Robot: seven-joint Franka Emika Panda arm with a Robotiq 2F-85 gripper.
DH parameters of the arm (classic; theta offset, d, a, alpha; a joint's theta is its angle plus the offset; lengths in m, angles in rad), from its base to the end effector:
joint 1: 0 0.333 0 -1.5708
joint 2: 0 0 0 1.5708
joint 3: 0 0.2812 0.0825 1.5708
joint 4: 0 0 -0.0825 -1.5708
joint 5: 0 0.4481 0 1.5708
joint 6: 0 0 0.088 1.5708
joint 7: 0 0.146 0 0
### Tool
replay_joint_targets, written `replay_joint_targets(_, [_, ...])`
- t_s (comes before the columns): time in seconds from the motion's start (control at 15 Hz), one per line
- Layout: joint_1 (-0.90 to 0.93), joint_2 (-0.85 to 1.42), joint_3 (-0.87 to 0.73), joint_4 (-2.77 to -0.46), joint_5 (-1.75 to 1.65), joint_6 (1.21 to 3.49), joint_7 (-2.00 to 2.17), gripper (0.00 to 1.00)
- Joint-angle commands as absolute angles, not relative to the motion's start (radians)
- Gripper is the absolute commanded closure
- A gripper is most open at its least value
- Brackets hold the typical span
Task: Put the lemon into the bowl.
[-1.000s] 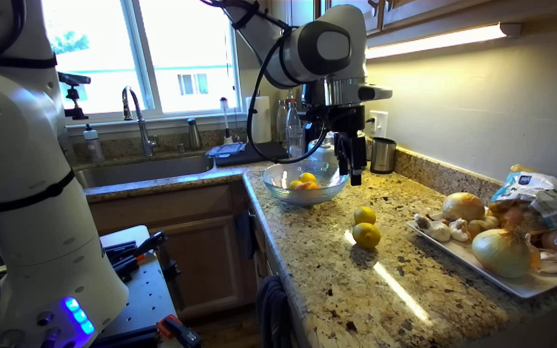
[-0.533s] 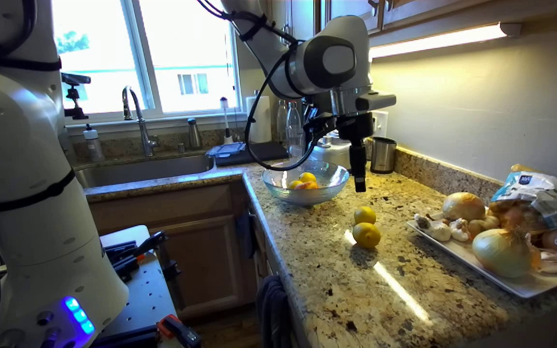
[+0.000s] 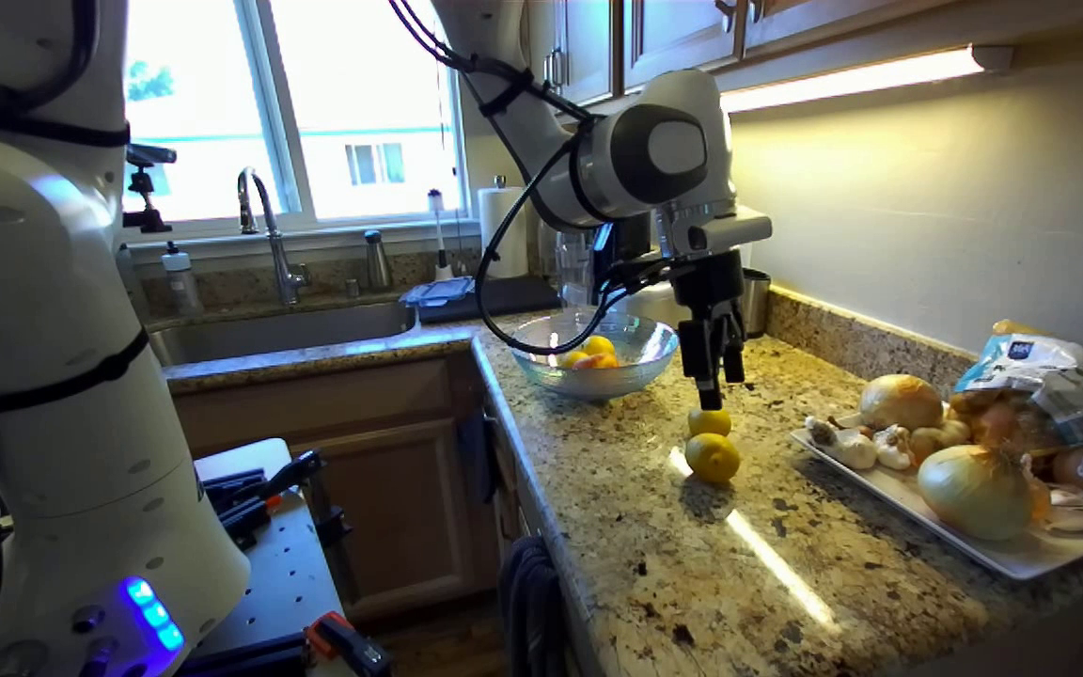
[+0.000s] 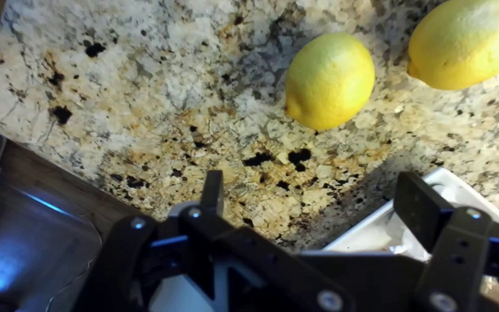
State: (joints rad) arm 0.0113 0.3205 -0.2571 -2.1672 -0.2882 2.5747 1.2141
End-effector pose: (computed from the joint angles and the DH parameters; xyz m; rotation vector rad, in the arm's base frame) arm 0.5870 -0.1568 0.1374 2.4312 -1.6749 0.2851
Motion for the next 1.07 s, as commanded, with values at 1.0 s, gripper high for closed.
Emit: replay_joint_targets(1.0, [0.029,0.402,-0.281,-2.170,-0.277,2.584,1.431,0.00])
